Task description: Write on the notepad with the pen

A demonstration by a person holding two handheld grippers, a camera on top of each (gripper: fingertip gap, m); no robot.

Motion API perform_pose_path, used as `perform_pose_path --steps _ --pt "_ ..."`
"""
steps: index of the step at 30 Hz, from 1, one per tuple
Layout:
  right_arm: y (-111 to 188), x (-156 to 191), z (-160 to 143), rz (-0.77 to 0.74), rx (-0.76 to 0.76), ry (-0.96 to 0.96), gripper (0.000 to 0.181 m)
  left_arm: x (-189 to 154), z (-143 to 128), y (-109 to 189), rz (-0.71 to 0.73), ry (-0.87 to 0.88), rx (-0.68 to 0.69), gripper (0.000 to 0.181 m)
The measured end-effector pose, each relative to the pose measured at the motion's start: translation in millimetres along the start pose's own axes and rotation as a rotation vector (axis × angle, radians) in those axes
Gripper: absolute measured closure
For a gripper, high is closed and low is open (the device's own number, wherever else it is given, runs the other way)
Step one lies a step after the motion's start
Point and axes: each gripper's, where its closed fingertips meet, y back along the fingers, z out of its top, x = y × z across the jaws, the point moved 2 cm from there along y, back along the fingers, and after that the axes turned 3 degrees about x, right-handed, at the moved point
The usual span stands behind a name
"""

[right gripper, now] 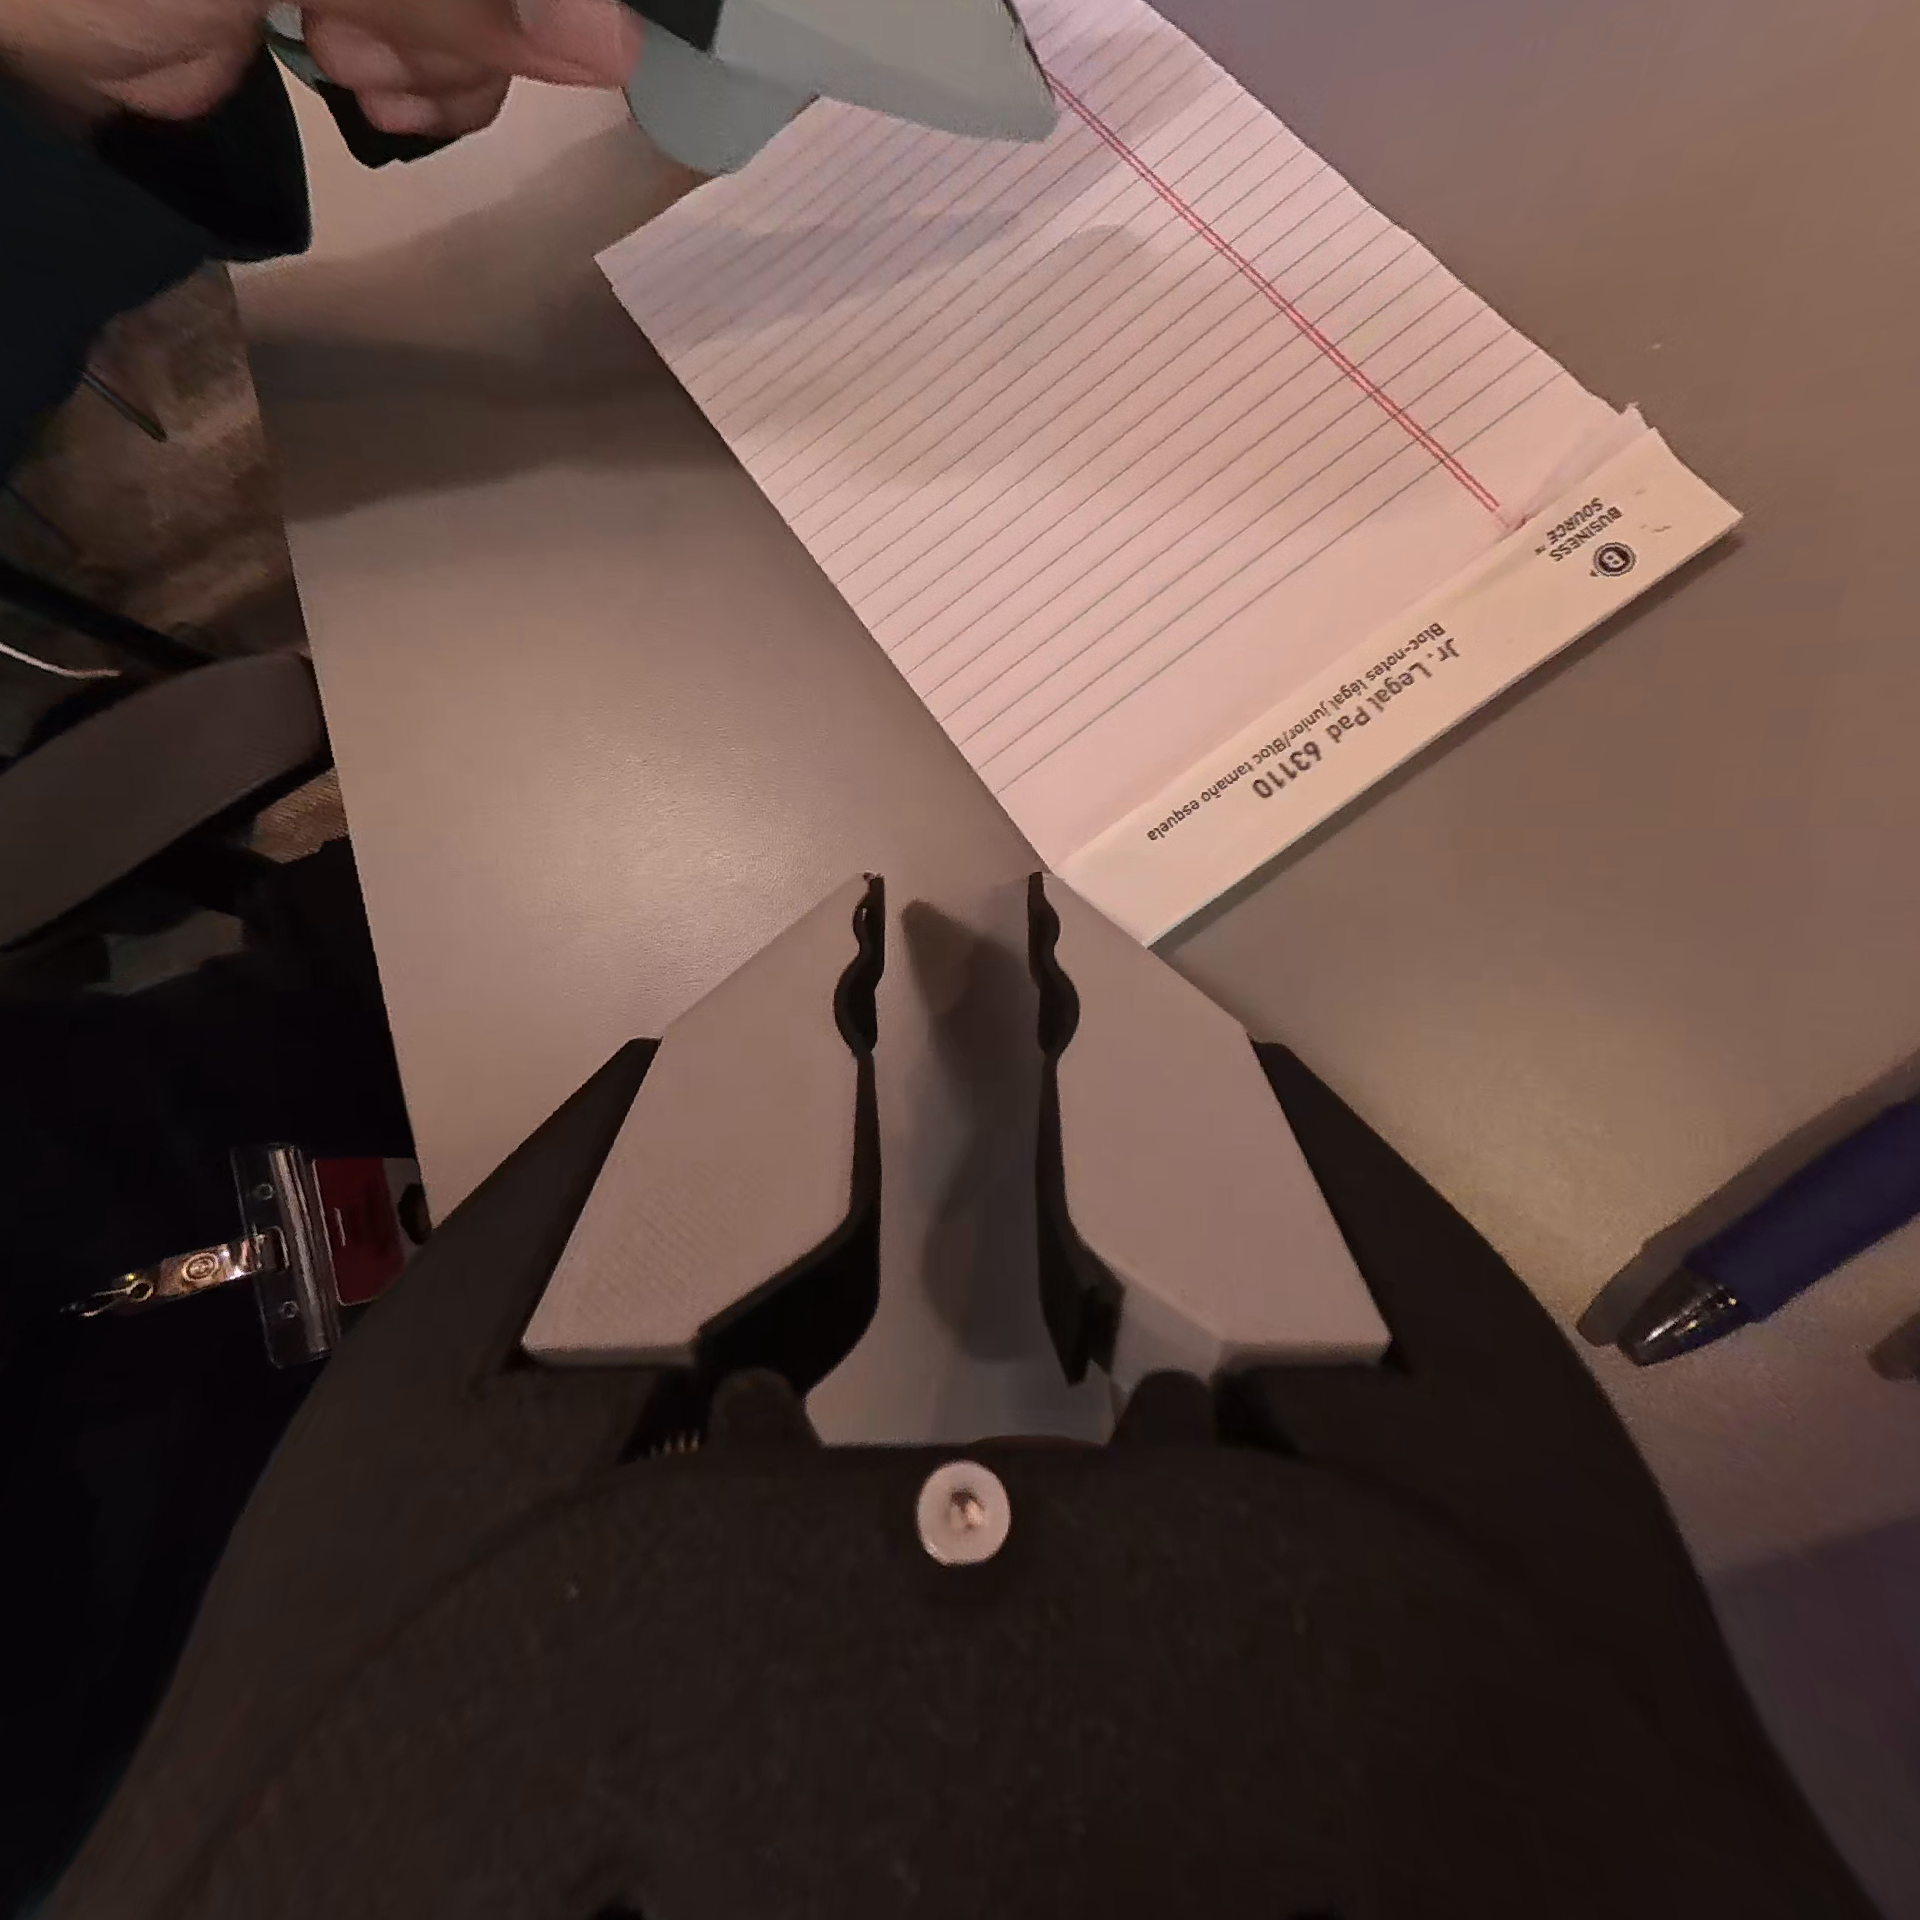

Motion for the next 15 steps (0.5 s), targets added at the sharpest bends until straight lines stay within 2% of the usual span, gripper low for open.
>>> perform_pose_path --steps 3,7,12,15 --pt "1 -5 -1 0.008 -0.014 -0.027 0.165 -4 -11 -10 -0.027 -0.021 0.067 0.15" --pt "4 -22 -2 -0.036 -0.034 -0.071 0.176 -17 -13 -9 -0.137 0.005 0.064 0.181" --pt "6 -44 1 -0.121 -0.074 -0.109 0.181 -24 -19 -1 -0.139 -0.004 0.051 0.181" --pt "7 -63 7 -0.204 -0.094 -0.128 0.181 -40 -22 7 -0.203 0.015 0.03 0.181"
